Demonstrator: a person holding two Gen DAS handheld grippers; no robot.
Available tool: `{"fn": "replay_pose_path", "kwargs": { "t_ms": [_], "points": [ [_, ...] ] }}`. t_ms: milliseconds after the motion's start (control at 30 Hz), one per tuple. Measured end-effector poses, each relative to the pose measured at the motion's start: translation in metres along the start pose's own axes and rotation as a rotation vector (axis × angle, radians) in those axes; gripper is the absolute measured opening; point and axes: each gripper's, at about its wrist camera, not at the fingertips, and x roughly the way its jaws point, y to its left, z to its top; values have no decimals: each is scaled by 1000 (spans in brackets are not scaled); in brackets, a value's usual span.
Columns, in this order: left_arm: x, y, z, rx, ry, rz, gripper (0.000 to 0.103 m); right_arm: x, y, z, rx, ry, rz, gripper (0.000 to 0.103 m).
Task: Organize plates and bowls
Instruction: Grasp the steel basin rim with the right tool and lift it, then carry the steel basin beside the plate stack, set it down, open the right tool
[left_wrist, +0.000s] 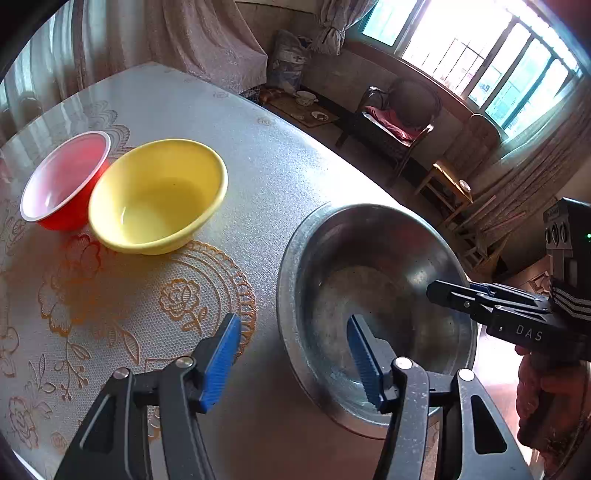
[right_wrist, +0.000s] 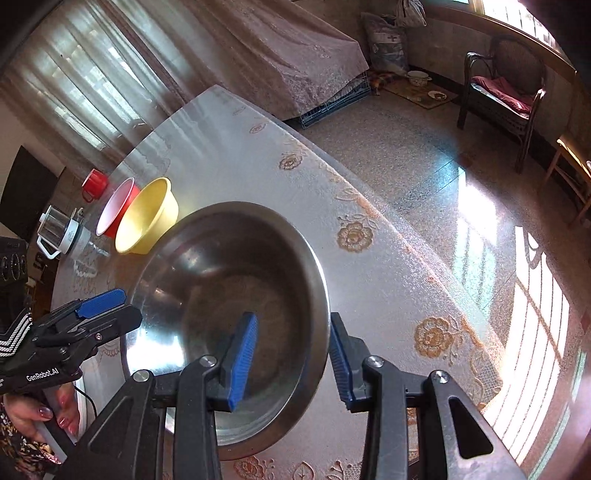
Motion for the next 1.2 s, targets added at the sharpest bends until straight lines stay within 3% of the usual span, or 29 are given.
{"fn": "replay_pose_path", "kwargs": {
  "t_ms": [100, 167, 233, 333, 600, 933, 1200],
  "points": [
    [12, -7, -5, 31, 33, 9, 30, 2, -1, -2, -7, 0, -8, 30],
    [16, -10, -8, 41, 40, 8, 22, 2, -2, -2, -9, 2, -21, 24],
    [17, -14, -9, 54, 33, 18, 22, 4, -3, -2, -13, 5, -25, 16],
    [15, -12, -12, 55, 39, 17, 22, 6, 0, -4, -24, 10, -46, 12],
    [-16, 19, -29, 16, 10, 36, 22, 12, 29, -9, -52, 21, -10, 12],
    [-67, 76, -76, -70, -31, 151, 22, 38, 112, -15, -198, 75, 52, 12],
    [-83, 107, -111, -134, -23, 184, 23, 52, 161, -24, -278, 100, 68, 13]
  ]
}}
